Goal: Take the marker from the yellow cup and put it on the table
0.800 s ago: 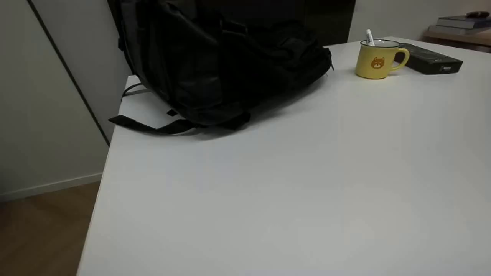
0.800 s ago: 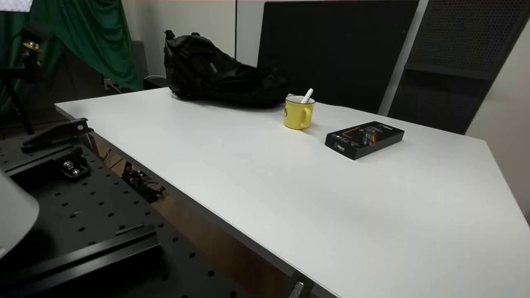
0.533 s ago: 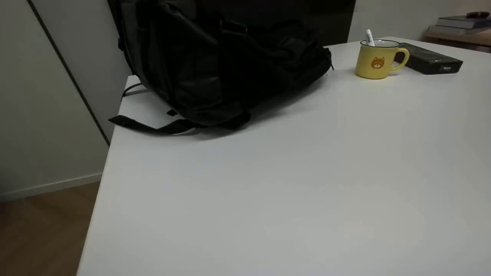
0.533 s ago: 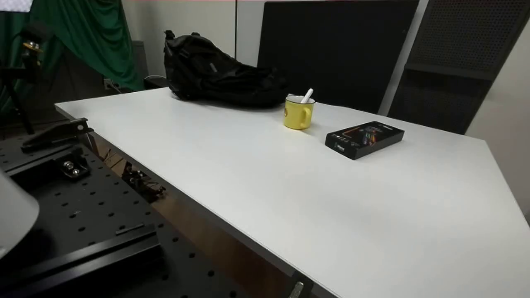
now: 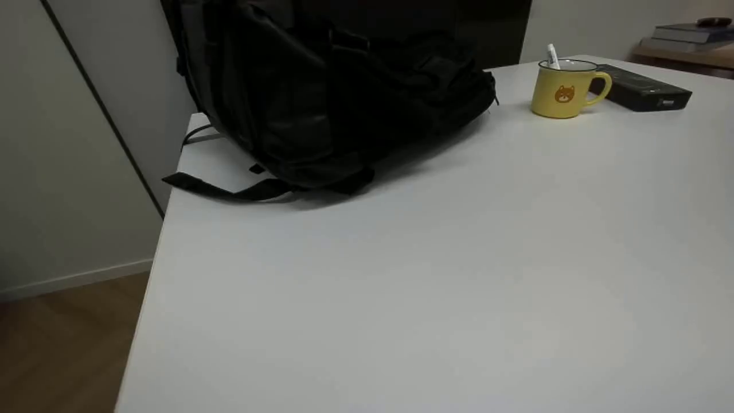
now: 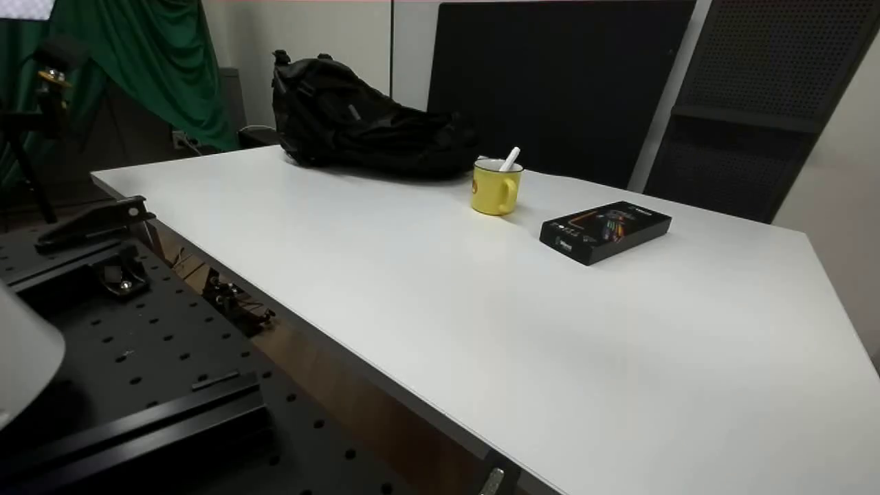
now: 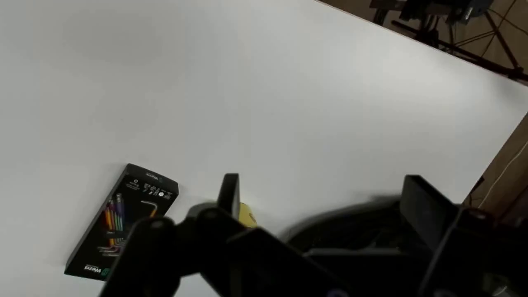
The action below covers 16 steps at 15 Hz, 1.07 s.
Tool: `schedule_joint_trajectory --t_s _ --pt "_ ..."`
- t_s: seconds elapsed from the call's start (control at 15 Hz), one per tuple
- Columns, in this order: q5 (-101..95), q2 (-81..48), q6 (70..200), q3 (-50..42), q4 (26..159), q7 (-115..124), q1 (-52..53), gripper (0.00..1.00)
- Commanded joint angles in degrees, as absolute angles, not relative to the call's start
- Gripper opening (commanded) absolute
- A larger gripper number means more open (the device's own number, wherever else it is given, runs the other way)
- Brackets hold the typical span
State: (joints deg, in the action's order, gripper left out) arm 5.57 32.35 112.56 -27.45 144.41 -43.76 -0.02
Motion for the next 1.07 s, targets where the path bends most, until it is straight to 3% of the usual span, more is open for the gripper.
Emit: schedule_joint_trajectory --t_s 0.0,0.53,0.6,1.0 --pt "10.8 21.9 114.6 -26.6 142.0 -47.4 0.4 1.00" --pt "21.8 -6.6 118.4 -27.1 129.0 -49.8 8.2 1.00" --pt "23.2 -10.2 118.1 -20.2 126.4 -50.0 1.8 1.00" --pt "20.6 -30.4 119.3 -7.6 108.0 -44.8 -6.5 1.00"
